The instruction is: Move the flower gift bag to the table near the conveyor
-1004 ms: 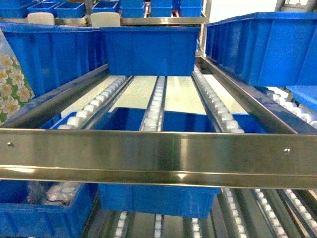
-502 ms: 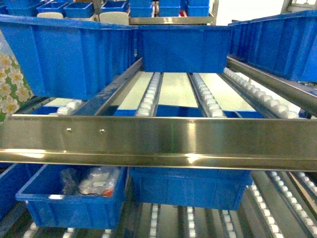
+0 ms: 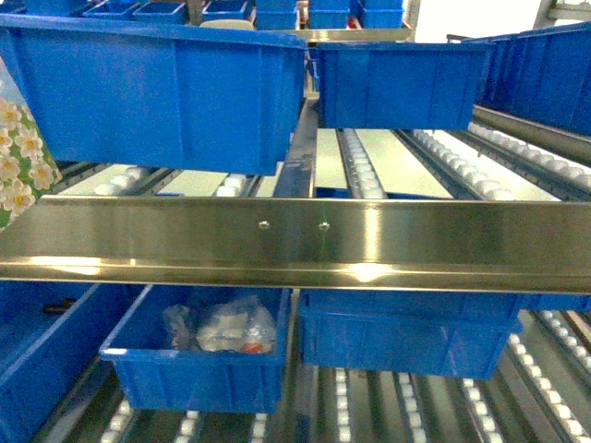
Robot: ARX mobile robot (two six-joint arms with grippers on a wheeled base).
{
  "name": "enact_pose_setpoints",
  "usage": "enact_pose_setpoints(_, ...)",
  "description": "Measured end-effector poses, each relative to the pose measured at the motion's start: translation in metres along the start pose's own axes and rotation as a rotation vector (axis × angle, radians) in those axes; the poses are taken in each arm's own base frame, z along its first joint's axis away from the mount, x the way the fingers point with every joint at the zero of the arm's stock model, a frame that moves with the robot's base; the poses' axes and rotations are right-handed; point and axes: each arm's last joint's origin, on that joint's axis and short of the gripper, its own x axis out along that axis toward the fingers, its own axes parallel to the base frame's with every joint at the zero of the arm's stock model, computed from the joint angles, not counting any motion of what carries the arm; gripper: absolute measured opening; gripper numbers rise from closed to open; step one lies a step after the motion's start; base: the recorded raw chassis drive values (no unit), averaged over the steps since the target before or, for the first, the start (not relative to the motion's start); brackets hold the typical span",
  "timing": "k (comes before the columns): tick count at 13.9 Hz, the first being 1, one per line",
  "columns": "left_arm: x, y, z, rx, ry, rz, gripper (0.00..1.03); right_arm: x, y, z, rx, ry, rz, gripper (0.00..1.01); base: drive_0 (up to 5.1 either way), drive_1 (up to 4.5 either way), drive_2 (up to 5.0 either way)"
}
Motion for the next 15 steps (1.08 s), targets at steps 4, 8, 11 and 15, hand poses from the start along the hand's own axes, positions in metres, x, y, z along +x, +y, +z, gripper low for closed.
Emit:
enact_pose_setpoints(4, 0.0000, 0.0000, -0.0001, 0.000, 0.000, 0.000, 0.02, 0.0002, -0.0001, -0.0003, 0.000, 0.002, 0.000, 0.02, -4.7, 1.09, 3.7)
enact_pose_setpoints(8, 0.0001, 0.0000, -0.0002, 0.000, 0.001, 0.000, 0.02, 0.0002, -0.0001, -0.0003, 0.000, 0.002, -0.001, 0.02, -4.7, 1.14, 3.8)
enact_pose_setpoints(11, -0.0001, 0.0001, 0.0004, -0.001, -0.004, 0.001, 0.02, 0.0000, 0.0001, 0.0001, 0.000, -0.001, 0.000, 0.02, -4.7, 1.12, 3.8)
enact_pose_setpoints(15, 0.0000, 0.0001, 0.0003, -0.001, -0.003, 0.001, 0.02, 0.0000, 0.0000, 0.0000, 0.000, 0.000, 0.000, 0.02, -4.7, 1.13, 3.8)
